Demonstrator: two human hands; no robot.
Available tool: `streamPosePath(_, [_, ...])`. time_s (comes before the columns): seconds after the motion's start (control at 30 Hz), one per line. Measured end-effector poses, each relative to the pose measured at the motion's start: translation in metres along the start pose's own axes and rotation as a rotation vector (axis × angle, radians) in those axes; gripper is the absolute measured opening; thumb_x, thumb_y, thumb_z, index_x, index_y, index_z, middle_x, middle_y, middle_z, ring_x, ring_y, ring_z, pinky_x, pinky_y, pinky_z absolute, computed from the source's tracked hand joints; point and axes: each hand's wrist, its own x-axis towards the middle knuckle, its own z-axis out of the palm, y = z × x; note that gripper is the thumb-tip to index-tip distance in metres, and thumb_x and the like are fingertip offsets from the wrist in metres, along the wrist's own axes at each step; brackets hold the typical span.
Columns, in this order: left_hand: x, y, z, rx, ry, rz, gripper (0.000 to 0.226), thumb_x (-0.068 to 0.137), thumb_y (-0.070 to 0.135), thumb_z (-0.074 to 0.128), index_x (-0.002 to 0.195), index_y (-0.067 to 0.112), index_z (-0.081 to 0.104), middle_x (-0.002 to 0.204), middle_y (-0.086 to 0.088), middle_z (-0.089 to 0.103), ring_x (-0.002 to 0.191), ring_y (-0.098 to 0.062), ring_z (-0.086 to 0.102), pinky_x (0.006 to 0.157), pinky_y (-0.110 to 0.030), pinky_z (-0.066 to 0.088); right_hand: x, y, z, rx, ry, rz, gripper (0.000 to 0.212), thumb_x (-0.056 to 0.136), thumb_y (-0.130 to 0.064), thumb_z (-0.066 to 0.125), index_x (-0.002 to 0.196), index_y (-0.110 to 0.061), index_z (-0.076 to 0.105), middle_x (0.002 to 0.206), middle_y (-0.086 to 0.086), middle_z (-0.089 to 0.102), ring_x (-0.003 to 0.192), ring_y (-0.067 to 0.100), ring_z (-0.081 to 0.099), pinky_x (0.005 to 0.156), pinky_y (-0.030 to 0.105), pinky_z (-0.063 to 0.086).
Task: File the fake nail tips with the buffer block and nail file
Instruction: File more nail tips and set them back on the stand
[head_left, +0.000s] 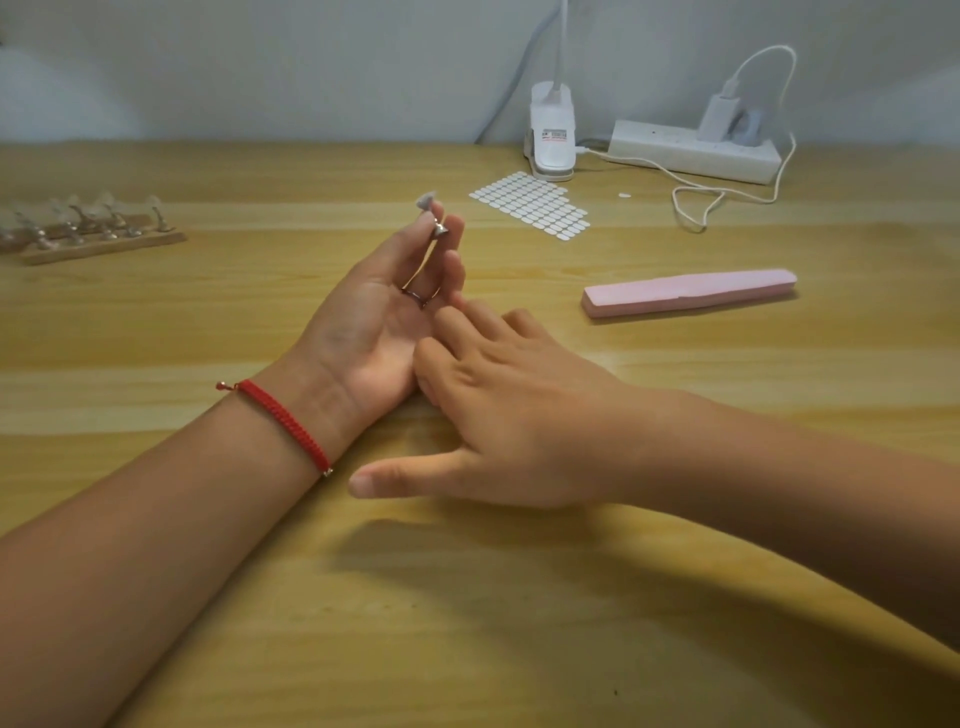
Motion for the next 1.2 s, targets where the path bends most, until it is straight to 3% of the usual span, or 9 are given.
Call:
streamPosePath(0.13, [0.0,0.0,-0.001,0.004,0.0,0.008,0.013,0.094,0.022,0.055,0.086,0.027,0.065,0.084,0.013,0.067,0.067,-0.001,0.056,0.066,-0.015,0.044,-0.001,0.0,0.0,0.004,-0.014,0.011,0.063,0.084,-0.083,0.036,0.087,-0.02,0.032,0.101,-0.003,0.03,0.097,0.014,0.019,0.099,0.04,0.029])
streamPosePath(0.27, [0.001,0.001,-0.003,-0.039,0.01,0.011,0.012,0.093,0.021,0.056,0.088,0.028,0.064,0.086,0.014,0.066,0.068,-0.001,0.054,0.066,-0.015,0.043,0.0,0.001,0.0,0.024,-0.05,0.023,0.064,0.084,-0.083,0.036,0.091,-0.02,0.028,0.106,-0.003,0.02,0.125,0.017,0.022,0.109,0.049,0.02])
streamPosePath(0.5, [0.001,0.002,-0.005,-0.071,0.018,0.003,0.01,0.092,0.021,0.057,0.088,0.028,0.064,0.085,0.014,0.066,0.067,-0.001,0.054,0.067,-0.015,0.042,0.0,0.002,0.001,0.056,-0.052,0.014,0.06,0.087,-0.079,0.035,0.093,-0.02,0.029,0.105,-0.003,0.019,0.131,0.017,0.021,0.112,0.052,0.021])
streamPosePath(0.7, [-0.003,0.003,-0.001,-0.094,0.016,-0.031,0.011,0.092,0.022,0.056,0.086,0.027,0.064,0.084,0.014,0.066,0.067,-0.001,0.053,0.07,-0.014,0.041,0.001,0.001,-0.009,0.149,-0.15,0.084,0.053,0.09,-0.075,0.038,0.088,-0.022,0.038,0.106,-0.004,0.026,0.113,0.016,0.023,0.112,0.057,0.018])
streamPosePath(0.8, [-0.003,0.003,0.0,-0.138,0.015,-0.058,0.009,0.088,0.021,0.059,0.085,0.027,0.065,0.082,0.012,0.066,0.066,-0.002,0.054,0.062,-0.013,0.048,0.003,0.002,-0.03,0.192,-0.159,0.097,0.044,0.092,-0.071,0.036,0.08,-0.029,0.04,0.104,-0.005,0.039,0.102,0.017,0.03,0.107,0.051,0.025])
streamPosePath(0.93, [-0.002,0.003,0.0,-0.118,0.009,-0.042,0.009,0.084,0.019,0.06,0.087,0.026,0.065,0.078,0.012,0.065,0.066,-0.001,0.056,0.06,-0.019,0.049,-0.012,0.028,-0.073,0.446,0.077,0.165,0.052,0.089,-0.066,0.041,0.091,-0.021,0.065,0.092,0.0,0.065,0.084,0.017,0.057,0.078,0.033,0.046])
streamPosePath(1.03, [-0.003,0.002,-0.001,-0.082,0.005,-0.056,0.013,0.075,0.02,0.065,0.086,0.026,0.066,0.082,0.011,0.066,0.066,-0.002,0.054,0.062,-0.017,0.042,-0.05,0.064,-0.086,0.428,0.11,0.258,0.046,0.069,-0.075,0.044,0.088,-0.038,0.064,0.09,-0.024,0.065,0.079,-0.003,0.062,0.059,0.019,0.049])
streamPosePath(1.1, [-0.003,0.001,-0.002,-0.065,0.009,-0.052,0.012,0.075,0.019,0.065,0.085,0.026,0.067,0.084,0.009,0.066,0.067,-0.003,0.055,0.062,-0.017,0.043,-0.079,0.084,-0.074,0.32,0.054,0.307,0.043,0.064,-0.075,0.047,0.091,-0.044,0.061,0.095,-0.035,0.06,0.086,-0.01,0.059,0.069,0.019,0.049])
streamPosePath(1.2, [-0.002,0.0,-0.001,-0.041,0.011,-0.043,0.012,0.075,0.019,0.066,0.085,0.024,0.068,0.085,0.007,0.066,0.07,-0.004,0.056,0.061,-0.017,0.046,-0.111,0.103,-0.045,0.34,0.052,0.351,0.046,0.063,-0.075,0.058,0.102,-0.05,0.061,0.098,-0.03,0.062,0.089,-0.002,0.063,0.078,0.033,0.055])
